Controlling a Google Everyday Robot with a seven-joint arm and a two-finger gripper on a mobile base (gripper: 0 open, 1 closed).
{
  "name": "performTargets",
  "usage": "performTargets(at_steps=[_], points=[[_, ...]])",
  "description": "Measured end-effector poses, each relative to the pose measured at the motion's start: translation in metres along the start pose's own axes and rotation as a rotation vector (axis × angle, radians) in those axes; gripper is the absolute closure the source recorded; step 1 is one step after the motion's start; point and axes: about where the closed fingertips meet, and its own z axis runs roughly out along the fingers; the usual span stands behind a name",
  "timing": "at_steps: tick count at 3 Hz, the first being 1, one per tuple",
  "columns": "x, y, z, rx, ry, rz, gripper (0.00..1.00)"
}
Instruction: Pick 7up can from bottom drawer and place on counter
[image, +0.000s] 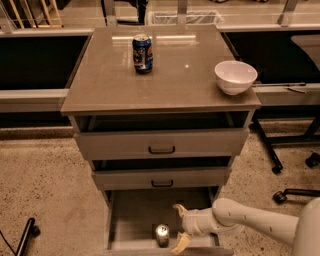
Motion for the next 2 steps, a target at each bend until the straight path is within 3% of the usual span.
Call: performTargets(at_steps=[1, 2], points=[[0.016, -0.006, 0.027, 0.007, -0.033, 0.037, 0.05], [0.025, -0.008, 0.056, 0.012, -0.067, 0.039, 0.19]])
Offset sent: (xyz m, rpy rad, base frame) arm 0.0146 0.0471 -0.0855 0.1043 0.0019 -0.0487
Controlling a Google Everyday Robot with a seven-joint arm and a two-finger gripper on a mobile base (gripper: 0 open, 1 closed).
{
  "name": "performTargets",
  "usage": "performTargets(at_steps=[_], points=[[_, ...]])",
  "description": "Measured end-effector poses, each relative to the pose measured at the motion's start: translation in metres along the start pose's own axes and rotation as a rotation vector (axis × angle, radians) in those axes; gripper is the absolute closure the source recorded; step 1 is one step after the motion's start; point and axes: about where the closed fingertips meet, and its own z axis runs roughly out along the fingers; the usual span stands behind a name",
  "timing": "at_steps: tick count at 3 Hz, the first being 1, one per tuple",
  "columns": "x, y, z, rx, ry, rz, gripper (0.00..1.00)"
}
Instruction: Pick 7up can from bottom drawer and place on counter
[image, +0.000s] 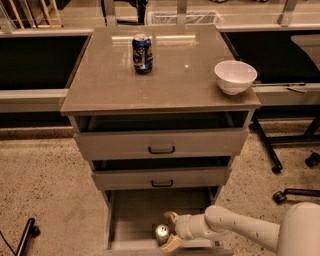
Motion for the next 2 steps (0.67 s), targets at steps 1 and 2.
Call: performTargets(at_steps=[1, 2], points=[[0.011, -0.001, 0.024, 0.003, -0.024, -0.01, 0.33], [0.022, -0.001, 0.038, 0.02, -0.013, -0.029, 0.33]])
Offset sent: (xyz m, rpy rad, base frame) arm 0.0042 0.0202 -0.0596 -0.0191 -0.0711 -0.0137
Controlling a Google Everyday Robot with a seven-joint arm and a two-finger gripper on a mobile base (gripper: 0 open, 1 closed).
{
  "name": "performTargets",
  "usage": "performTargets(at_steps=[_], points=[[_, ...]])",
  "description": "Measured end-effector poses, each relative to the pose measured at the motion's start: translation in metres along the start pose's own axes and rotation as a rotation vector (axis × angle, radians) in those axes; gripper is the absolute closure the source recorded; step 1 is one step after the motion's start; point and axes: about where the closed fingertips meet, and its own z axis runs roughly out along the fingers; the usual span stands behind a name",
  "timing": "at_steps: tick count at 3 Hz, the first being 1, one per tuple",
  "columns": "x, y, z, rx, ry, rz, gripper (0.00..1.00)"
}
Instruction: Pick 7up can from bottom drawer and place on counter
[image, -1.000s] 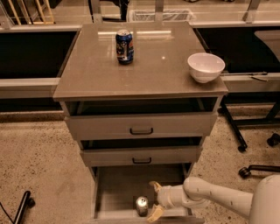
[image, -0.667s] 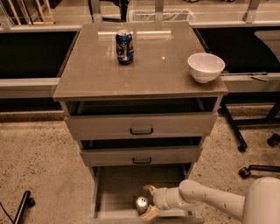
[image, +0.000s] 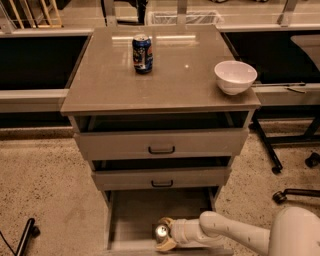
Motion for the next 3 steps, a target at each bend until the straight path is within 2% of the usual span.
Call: performTargets(at_steps=[1, 2, 3], points=[[0.014, -0.0021, 0.0072, 0.015, 0.007, 0.005, 0.33], [0.0233, -0.0043, 0.0119, 0.018, 0.004, 0.01, 0.5], [0.0214, -0.0094, 0.0098, 0.023, -0.034, 0.003, 0.81]])
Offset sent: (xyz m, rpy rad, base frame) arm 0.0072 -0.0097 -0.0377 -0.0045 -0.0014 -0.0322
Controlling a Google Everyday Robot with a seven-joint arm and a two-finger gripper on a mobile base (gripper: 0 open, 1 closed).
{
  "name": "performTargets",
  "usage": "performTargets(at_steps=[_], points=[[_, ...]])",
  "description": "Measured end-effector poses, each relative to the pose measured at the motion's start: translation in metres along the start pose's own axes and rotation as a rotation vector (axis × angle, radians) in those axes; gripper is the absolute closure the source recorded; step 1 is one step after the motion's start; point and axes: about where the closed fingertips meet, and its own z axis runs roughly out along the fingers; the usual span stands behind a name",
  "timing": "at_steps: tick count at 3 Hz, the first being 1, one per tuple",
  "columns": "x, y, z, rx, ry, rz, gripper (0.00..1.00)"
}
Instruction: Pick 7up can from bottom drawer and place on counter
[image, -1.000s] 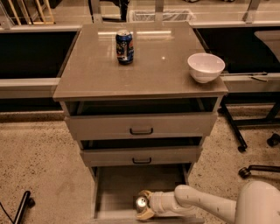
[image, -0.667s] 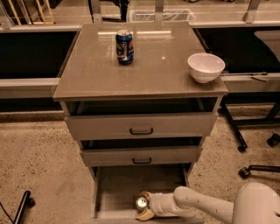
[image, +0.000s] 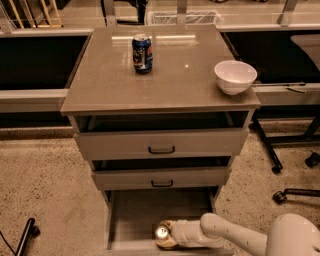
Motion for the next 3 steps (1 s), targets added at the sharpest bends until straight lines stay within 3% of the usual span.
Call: performTargets(at_steps=[1, 2, 3], points=[[-0.023, -0.001, -0.012, -0.034, -0.066, -0.036, 1.0], [-0.096, 0.006, -0.062, -0.07, -0.202, -0.126, 1.0], [-0.182, 0.004, -0.132, -0.137, -0.295, -0.217, 1.0]])
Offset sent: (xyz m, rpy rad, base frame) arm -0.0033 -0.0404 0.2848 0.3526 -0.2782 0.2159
